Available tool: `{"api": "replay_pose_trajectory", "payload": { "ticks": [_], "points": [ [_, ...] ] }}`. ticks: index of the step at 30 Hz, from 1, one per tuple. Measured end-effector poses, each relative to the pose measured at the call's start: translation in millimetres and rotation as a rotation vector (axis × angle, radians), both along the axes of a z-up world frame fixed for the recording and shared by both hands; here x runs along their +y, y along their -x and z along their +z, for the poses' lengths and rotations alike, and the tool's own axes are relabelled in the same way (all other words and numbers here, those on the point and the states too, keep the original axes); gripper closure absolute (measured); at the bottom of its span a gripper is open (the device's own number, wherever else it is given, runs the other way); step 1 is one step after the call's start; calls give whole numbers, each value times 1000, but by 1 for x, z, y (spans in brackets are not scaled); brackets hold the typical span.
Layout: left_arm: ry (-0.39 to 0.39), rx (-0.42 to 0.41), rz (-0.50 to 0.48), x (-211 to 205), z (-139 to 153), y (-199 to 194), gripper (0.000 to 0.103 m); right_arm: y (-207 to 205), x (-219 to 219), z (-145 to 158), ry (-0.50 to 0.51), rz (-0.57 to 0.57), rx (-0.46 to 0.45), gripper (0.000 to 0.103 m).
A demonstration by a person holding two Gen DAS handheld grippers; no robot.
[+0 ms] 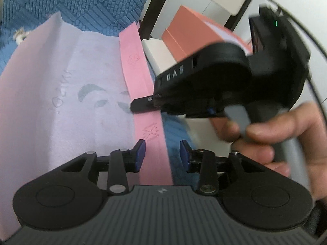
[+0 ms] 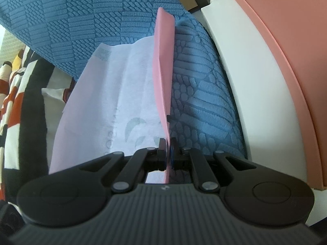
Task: Organize objects
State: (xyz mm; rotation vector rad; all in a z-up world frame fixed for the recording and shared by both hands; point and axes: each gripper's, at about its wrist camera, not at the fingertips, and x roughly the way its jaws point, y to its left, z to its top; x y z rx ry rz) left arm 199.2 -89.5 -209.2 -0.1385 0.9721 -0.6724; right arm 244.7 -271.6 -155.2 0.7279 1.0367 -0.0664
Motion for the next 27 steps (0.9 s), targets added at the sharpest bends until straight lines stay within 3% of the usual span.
{"api": "replay_pose_trajectory", "payload": {
  "ticks": [1, 3, 4, 9, 15, 20, 27],
  "points": [
    [-20, -8, 0, -2, -1, 0, 62, 0, 0, 0, 3, 1, 0, 96],
    [-54, -30, 5, -3, -2, 2, 74, 1, 1, 0, 9, 1, 0, 96],
    [-62, -26, 7, -3, -3, 1, 75, 1, 1, 0, 9, -1, -1, 96],
    [-13, 21, 79, 12, -3, -6, 92, 2, 0, 2, 9, -5, -17, 89],
    [59, 113, 173, 33, -5, -15, 97, 9, -1, 17, 50, -16, -99, 73],
    [89, 175, 239, 47, -10, -20, 98, 15, -4, 28, 56, -32, -157, 72],
    [168, 279, 294, 61, -19, -27, 98, 7, 18, 30, 81, 34, -178, 72]
  ]
}}
